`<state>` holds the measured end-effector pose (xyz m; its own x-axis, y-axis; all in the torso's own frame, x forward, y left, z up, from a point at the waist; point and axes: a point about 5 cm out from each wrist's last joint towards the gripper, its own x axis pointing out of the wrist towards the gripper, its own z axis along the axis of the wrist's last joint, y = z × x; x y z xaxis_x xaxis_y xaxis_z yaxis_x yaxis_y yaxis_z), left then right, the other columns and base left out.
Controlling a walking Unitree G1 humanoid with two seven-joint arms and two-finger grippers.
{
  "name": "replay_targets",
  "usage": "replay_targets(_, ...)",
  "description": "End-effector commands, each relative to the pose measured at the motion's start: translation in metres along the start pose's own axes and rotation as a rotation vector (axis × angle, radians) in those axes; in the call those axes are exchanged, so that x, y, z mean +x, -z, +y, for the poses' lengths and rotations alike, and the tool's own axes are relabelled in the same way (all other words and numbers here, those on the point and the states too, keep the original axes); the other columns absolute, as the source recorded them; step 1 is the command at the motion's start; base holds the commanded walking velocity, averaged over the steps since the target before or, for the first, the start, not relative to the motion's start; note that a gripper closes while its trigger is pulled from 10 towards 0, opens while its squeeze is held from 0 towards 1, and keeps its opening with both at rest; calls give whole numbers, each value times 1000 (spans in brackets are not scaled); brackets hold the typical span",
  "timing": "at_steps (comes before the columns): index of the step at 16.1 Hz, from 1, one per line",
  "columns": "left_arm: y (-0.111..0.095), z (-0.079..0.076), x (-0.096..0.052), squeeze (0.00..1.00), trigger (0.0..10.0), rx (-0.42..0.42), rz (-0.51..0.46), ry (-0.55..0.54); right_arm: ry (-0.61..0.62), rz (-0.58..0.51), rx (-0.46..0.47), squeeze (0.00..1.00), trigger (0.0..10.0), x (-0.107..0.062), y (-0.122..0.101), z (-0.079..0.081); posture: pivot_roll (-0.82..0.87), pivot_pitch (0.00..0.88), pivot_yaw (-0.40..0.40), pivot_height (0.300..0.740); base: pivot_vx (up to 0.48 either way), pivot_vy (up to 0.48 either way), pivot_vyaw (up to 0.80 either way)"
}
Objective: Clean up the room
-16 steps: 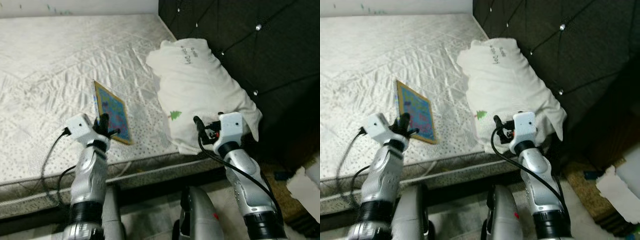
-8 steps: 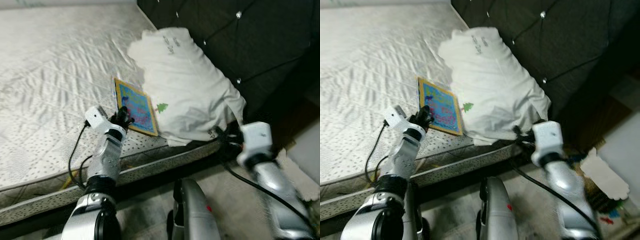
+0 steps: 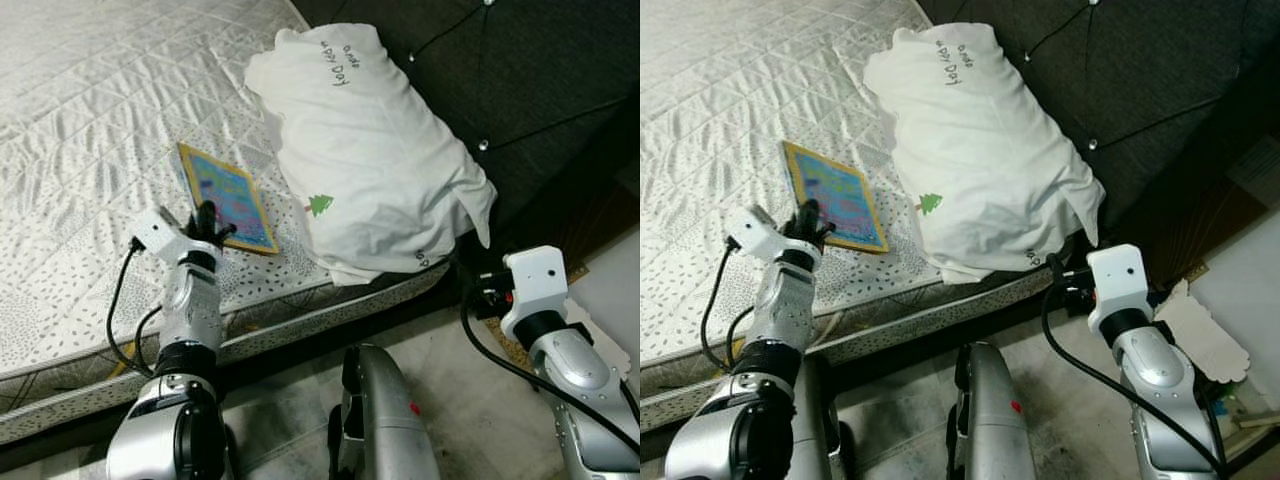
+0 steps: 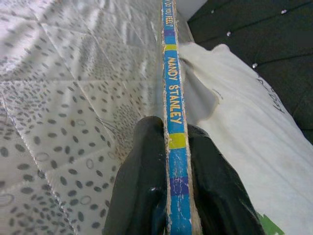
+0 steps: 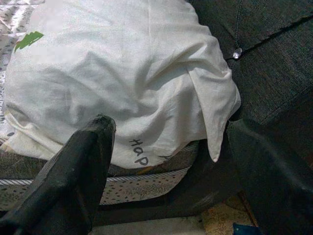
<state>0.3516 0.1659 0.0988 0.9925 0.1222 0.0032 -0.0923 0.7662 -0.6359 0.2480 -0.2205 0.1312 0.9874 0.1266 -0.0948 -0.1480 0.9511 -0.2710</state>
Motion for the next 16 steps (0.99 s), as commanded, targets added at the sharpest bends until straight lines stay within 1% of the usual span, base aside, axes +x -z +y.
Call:
replay_targets(1, 1, -7, 2, 0, 10000, -1, -4, 23, 1, -2, -10, 0, 10000, -2, -3, -2, -229, 188, -101, 574, 0, 0, 0)
replay_targets(15, 2, -6, 2, 0, 10000, 2, -10, 20, -1, 0, -9, 0, 10000, -2, -4, -2, -229, 188, -101, 574, 0, 0, 0)
replay_targets(16, 16, -4, 5, 0, 10000, -62, 109, 27, -5, -19, -15, 0, 10000, 3, -9, -1, -253, 152, -103, 574, 0, 0, 0)
